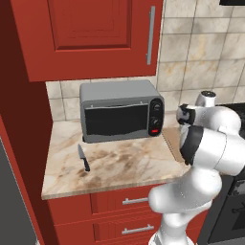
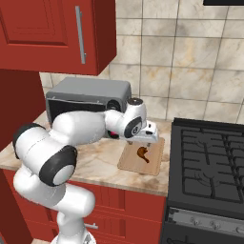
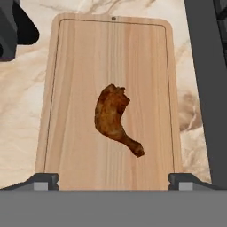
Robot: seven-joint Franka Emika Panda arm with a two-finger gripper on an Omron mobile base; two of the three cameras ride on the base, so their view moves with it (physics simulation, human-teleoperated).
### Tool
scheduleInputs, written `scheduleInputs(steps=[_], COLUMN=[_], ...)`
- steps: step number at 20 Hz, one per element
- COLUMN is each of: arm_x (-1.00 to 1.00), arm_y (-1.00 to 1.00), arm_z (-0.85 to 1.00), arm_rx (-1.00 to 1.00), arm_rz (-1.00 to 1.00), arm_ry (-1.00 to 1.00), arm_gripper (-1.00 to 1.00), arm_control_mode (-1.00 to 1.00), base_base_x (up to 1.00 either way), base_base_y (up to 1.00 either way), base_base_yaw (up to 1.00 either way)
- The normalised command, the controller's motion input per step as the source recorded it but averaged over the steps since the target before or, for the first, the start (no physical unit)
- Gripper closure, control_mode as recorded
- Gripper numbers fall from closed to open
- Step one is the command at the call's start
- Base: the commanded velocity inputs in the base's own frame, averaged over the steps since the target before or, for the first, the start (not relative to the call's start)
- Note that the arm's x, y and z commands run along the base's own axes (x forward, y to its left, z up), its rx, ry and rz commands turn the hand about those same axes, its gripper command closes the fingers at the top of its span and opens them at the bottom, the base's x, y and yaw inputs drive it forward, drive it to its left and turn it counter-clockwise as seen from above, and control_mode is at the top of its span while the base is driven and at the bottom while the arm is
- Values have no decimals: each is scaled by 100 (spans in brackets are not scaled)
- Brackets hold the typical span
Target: Retrieve the chicken drumstick from the fridge and place it on the cutting board.
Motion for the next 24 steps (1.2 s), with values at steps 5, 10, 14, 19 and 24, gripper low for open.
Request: scheduleInputs(steps=[5, 10, 14, 19, 24], arm_x=[-83, -83, -71, -24, 0], arm_y=[13, 64, 100, 100, 77], arm_z=[94, 71, 52, 5, 0], arm_rx=[22, 18, 5, -8, -16], arm_rz=[-16, -17, -15, -19, -12], arm_ry=[2, 0, 0, 4, 0], arm_gripper=[-100, -100, -100, -100, -100], arm_control_mode=[-100, -100, -100, -100, -100], base_base_x=[0, 0, 0, 0, 0], base_base_y=[0, 0, 0, 0, 0], base_base_yaw=[0, 0, 0, 0, 0])
